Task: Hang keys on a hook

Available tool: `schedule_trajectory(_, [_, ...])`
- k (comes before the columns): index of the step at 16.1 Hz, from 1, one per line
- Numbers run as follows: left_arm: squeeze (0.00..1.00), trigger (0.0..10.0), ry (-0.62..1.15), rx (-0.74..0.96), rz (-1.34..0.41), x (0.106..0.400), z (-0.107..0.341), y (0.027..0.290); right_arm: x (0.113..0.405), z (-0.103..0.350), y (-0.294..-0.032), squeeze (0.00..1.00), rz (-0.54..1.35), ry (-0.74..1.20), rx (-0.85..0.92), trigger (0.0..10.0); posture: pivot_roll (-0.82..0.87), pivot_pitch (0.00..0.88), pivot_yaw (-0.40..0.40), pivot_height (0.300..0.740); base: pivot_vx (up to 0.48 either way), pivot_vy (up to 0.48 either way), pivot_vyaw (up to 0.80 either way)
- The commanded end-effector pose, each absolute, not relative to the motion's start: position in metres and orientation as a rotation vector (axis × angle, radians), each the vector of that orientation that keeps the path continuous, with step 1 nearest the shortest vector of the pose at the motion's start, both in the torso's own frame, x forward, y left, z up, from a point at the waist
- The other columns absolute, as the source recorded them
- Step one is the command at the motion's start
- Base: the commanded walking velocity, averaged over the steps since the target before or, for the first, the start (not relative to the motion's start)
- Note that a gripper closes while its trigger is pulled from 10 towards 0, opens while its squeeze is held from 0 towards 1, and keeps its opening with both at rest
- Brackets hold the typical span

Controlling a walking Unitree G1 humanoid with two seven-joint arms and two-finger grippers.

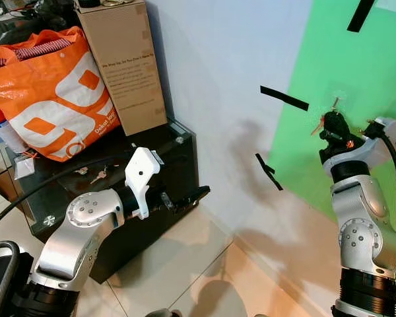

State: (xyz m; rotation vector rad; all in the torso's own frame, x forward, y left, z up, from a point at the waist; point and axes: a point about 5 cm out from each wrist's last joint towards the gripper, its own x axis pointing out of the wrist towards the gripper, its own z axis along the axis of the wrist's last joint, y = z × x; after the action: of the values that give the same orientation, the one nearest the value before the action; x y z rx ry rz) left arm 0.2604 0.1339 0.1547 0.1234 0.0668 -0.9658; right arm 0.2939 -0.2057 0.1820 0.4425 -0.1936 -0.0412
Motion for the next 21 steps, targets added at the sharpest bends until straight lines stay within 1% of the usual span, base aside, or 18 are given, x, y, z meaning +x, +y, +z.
schedule_trajectory(1, [0.0, 10.0, 0.046, 0.139, -0.985, 0.26, 0.162, 0.133, 0.296, 0.191, -0.2, 0.0, -0.012, -0.222, 0.454, 10.0, -0.06, 0.0, 0.078, 0.74, 0.0, 0.0, 0.0])
schedule_trajectory(12, [0.0, 10.0, 0.056, 0.145, -1.001, 0.259, 0.161, 0.132, 0.301, 0.193, -0.201, 0.0, -0.042, -0.23, 0.492, 10.0, -0.06, 0.0, 0.084, 0.74, 0.0, 0.0, 0.0])
schedule_trajectory(16, [0.0, 10.0, 0.059, 0.145, -1.001, 0.26, 0.16, 0.131, 0.303, 0.182, -0.208, 0.0, -0.126, -0.164, 0.489, 10.0, -0.06, 0.0, 0.079, 0.74, 0.0, 0.0, 0.0])
schedule_trajectory(19, [0.0, 10.0, 0.064, 0.143, -1.0, 0.259, 0.159, 0.132, 0.298, 0.177, -0.219, 0.0, -0.181, -0.158, 0.547, 10.0, -0.06, 0.0, 0.078, 0.74, 0.0, 0.0, 0.0])
schedule_trajectory(21, [0.0, 10.0, 0.067, 0.146, -1.003, 0.259, 0.159, 0.131, 0.297, 0.163, -0.217, 0.0, -0.185, -0.075, 0.519, 10.0, -0.06, 0.0, 0.082, 0.74, 0.0, 0.0, 0.0])
